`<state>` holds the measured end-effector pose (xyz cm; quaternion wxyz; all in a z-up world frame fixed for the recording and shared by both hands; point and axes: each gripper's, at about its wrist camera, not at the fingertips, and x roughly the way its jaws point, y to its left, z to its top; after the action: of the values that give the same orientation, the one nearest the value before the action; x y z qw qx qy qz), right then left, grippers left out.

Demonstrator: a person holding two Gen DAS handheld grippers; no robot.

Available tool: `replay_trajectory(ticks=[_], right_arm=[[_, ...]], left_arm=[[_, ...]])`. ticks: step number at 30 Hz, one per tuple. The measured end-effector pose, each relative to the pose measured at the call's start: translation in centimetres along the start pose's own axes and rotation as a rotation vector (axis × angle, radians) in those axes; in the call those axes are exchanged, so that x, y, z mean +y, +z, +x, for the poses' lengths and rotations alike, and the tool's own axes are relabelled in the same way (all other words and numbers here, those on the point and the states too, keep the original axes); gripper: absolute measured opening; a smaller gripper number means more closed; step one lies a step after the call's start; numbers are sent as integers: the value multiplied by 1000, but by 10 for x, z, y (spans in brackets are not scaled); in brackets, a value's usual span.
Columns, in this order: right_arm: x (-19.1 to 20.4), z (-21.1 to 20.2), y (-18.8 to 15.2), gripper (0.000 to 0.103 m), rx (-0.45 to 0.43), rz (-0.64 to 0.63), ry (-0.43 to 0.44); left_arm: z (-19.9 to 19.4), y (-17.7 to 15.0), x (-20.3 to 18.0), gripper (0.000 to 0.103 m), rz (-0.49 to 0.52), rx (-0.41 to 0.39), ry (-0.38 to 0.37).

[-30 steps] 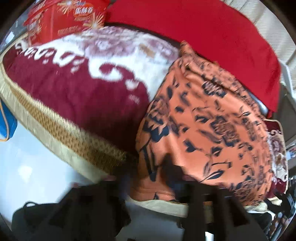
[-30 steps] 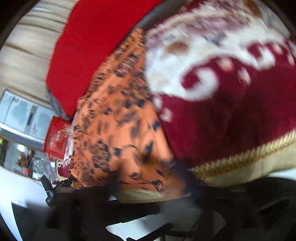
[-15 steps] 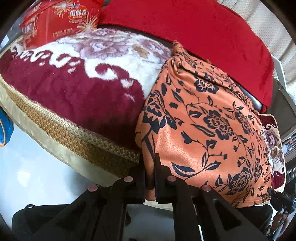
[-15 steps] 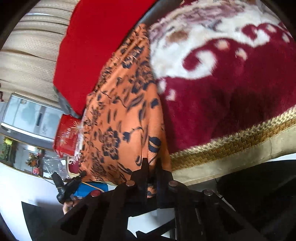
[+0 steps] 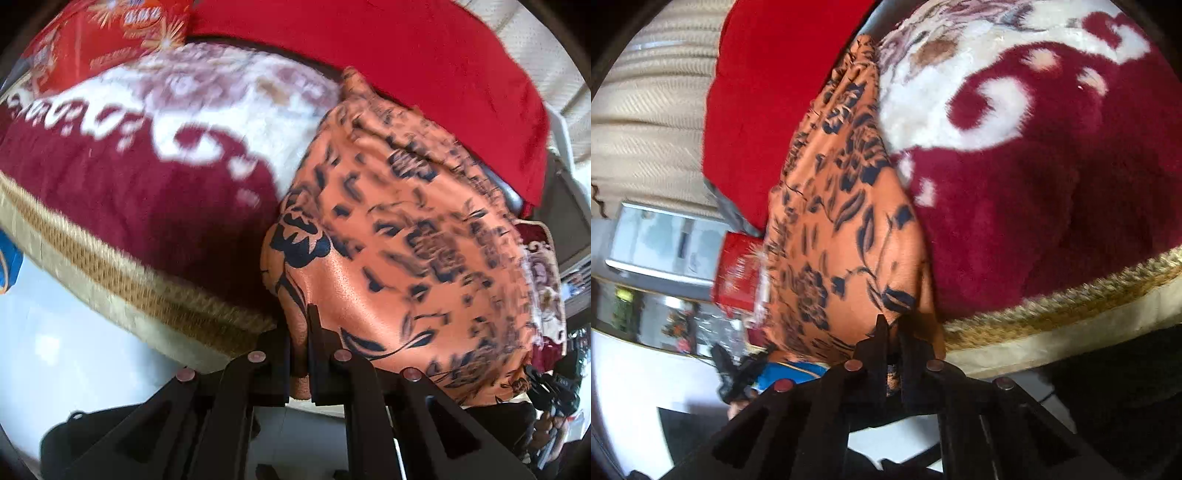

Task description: Fold small clothes

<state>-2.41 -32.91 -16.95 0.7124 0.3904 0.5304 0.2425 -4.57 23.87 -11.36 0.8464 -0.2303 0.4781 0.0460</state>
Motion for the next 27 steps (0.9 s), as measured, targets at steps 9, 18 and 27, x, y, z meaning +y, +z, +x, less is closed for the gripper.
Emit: replay_trajectory(ticks=[9, 18, 27], right_arm=[[76, -8, 134, 5, -145, -94, 243], [66, 76, 326, 15, -248, 41, 116], [61, 32, 267, 83, -368, 26, 35]], left_arm=[[-48, 152, -72, 7, 138, -236, -137], [120, 307, -90, 75, 125, -221, 94], [57, 270, -32, 80, -8, -291, 25]])
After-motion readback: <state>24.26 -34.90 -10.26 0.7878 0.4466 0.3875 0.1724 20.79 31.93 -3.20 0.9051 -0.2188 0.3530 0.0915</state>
